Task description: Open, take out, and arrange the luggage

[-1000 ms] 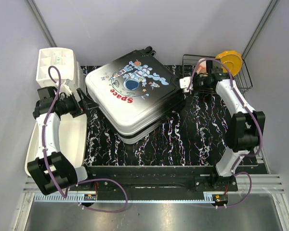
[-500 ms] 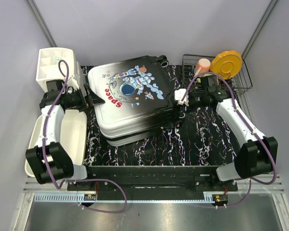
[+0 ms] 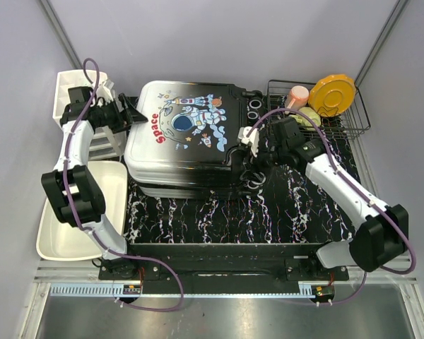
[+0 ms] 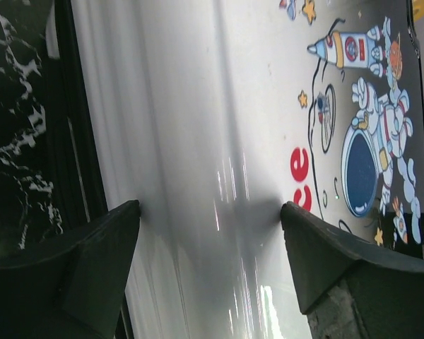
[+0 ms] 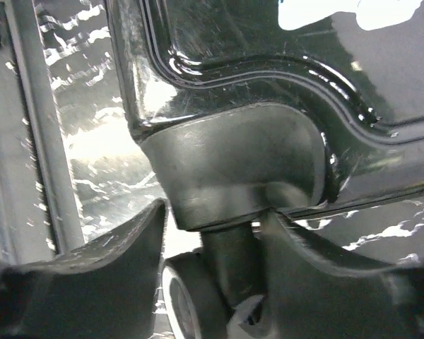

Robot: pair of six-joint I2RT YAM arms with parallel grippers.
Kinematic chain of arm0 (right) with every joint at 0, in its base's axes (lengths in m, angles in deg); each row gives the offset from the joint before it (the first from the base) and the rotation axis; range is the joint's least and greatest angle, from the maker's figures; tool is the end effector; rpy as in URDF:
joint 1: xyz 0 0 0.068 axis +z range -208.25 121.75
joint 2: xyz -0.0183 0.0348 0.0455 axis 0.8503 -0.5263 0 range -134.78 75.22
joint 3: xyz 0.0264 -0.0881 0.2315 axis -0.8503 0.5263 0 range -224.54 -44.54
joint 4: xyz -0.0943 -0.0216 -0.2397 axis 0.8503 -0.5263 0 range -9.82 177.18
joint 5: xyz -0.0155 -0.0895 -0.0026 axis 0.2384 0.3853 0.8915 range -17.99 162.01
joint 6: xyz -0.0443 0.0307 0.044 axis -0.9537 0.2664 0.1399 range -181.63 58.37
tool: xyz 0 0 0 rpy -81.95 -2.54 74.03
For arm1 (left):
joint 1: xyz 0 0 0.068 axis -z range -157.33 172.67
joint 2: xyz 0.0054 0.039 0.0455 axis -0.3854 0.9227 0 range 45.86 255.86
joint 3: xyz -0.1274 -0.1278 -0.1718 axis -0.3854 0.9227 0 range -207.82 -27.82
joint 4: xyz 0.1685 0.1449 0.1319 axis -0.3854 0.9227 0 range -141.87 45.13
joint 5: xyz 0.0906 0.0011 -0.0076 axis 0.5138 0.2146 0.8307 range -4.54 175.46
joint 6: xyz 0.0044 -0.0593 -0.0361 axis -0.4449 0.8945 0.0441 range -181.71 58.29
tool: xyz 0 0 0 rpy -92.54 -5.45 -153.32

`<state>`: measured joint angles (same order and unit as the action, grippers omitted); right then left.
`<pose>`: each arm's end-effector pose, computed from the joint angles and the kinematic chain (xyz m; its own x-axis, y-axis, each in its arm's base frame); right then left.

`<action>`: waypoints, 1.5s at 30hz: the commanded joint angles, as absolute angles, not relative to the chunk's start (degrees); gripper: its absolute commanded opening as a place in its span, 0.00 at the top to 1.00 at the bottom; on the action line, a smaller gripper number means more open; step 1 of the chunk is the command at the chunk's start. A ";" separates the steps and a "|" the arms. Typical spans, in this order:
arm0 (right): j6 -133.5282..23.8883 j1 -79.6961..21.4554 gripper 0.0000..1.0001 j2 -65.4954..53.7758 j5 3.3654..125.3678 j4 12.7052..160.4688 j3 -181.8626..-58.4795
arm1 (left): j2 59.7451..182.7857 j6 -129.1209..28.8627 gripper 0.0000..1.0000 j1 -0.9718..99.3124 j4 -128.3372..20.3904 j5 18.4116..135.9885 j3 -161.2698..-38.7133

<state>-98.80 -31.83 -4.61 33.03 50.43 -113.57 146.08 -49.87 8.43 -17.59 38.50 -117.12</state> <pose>0.2583 0.1680 0.2757 -0.0881 -0.5681 -0.8182 -0.9778 0.2061 -0.0378 0.3889 0.0560 0.2823 -0.7412 -0.3324 -0.5832 0.1831 0.7357 -0.6521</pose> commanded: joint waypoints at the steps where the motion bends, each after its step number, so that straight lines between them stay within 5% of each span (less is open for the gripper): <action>1: -88.89 -30.47 0.25 3.48 24.89 52.72 -109.85 | 146.94 -54.85 0.33 11.16 -17.77 40.81 -120.63; 4: -84.76 -35.45 0.01 11.22 27.27 61.22 -104.58 | 144.66 -56.08 0.28 11.16 -17.59 40.46 -119.50; 9: -79.74 -45.14 0.00 16.68 28.95 67.67 -101.31 | 141.23 -57.93 0.22 11.16 -16.80 39.85 -116.95; 18: -92.28 -68.61 0.08 2.65 4.26 65.74 -99.65 | 137.71 -57.58 0.15 11.33 -16.36 35.54 -116.59; 27: -85.64 -61.07 0.19 -10.21 -1.91 77.60 -94.64 | 136.65 -55.21 0.15 11.86 -17.59 35.45 -116.50; 32: -68.25 -52.81 0.22 -10.99 0.82 92.81 -90.68 | 136.56 -53.36 0.15 11.95 -18.56 35.28 -116.85; 45: -47.49 -47.09 0.18 -17.14 8.19 120.12 -80.93 | 137.35 -53.62 0.15 11.95 -18.56 35.98 -116.59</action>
